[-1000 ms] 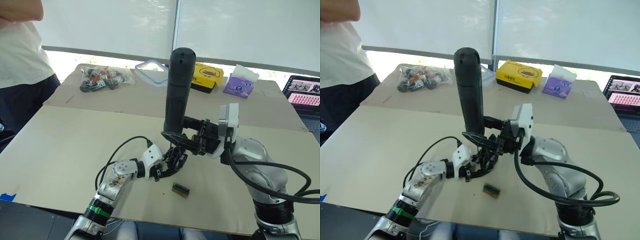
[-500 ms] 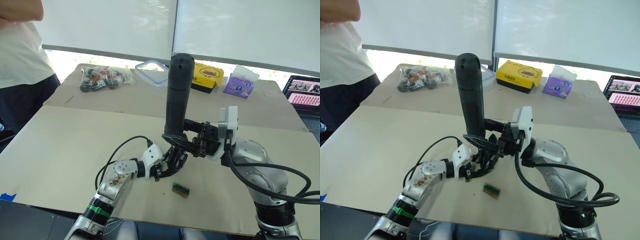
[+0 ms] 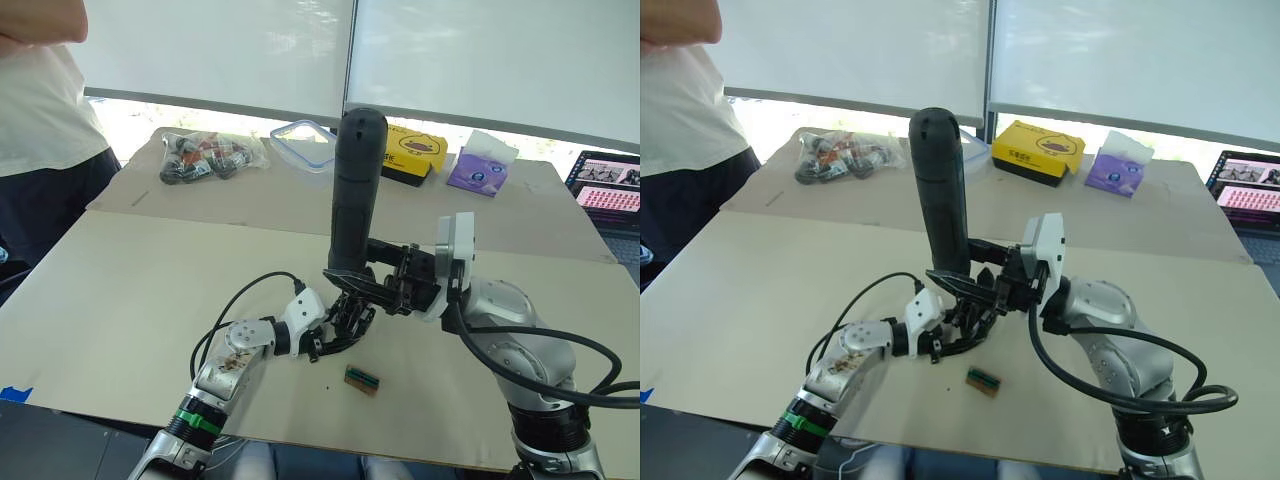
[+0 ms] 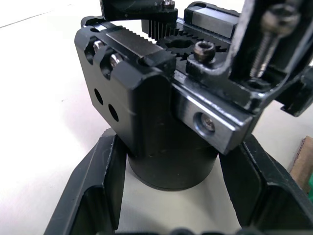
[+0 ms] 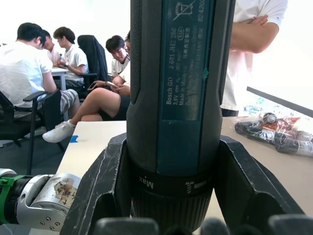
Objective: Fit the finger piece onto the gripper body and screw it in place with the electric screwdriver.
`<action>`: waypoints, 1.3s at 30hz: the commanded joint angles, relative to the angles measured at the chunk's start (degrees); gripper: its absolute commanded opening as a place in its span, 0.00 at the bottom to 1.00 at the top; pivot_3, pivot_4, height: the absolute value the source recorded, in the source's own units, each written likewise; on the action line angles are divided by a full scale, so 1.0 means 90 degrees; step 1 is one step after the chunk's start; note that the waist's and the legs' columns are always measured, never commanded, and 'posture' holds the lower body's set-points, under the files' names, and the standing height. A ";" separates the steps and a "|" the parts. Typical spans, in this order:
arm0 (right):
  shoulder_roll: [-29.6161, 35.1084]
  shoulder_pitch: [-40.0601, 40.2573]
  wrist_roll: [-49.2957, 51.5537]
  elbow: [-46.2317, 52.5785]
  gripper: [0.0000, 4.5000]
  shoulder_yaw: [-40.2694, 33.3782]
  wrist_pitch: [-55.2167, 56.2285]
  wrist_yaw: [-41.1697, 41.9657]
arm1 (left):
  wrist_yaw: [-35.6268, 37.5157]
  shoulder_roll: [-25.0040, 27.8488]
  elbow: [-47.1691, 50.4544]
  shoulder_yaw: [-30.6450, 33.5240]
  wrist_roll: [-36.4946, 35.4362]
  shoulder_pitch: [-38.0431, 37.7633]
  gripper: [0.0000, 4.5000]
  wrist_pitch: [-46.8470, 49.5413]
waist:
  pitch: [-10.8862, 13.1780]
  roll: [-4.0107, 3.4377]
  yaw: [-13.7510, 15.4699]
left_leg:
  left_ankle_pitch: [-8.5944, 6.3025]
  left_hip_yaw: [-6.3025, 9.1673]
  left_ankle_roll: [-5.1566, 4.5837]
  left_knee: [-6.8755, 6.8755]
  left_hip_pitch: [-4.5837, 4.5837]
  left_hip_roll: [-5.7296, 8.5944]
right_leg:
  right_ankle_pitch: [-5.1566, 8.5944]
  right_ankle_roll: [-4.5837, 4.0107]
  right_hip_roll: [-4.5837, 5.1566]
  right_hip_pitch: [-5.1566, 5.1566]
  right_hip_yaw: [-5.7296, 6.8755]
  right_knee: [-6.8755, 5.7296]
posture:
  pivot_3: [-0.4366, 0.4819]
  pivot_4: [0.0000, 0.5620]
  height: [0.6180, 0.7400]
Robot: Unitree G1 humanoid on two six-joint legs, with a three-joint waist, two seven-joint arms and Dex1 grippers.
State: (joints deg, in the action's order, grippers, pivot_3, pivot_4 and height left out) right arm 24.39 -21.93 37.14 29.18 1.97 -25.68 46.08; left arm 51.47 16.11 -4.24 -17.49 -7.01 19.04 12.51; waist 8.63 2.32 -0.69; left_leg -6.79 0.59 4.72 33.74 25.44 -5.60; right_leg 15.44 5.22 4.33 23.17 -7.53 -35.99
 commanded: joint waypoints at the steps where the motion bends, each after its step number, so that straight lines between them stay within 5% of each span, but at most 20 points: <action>1: 0.0047 -0.0070 0.0131 0.0254 0.43 -0.0033 0.0046 0.0009 | 0.0158 0.0003 -0.0107 -0.0323 0.0035 -0.0168 0.51 0.0215 | 0.0000 0.0000 0.0000 | 0.0000 0.0000 0.0000 0.0000 0.0000 0.0000 | 0.0000 0.0000 0.0000 0.0000 0.0000 0.0000 | 0.48 0.27 1.00; 39: -0.0030 -0.0152 0.0759 0.0396 0.43 -0.0228 -0.0111 -0.0119 | 0.0134 0.0008 -0.0103 -0.0311 0.0041 -0.0192 0.51 0.0201 | 0.0000 0.0000 -0.0001 | 0.0001 0.0000 -0.0002 0.0000 0.0001 0.0000 | 0.0000 0.0000 0.0000 -0.0001 0.0000 0.0000 | 0.48 0.27 1.00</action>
State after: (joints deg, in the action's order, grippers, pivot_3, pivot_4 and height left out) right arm 24.76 -21.93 41.24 29.39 2.57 -28.41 44.97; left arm 51.46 16.11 -4.24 -17.48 -7.03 19.01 12.51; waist 8.63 2.33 -0.70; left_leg -6.78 0.59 4.71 33.75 25.44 -5.60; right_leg 15.44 5.22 4.33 23.16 -7.52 -35.99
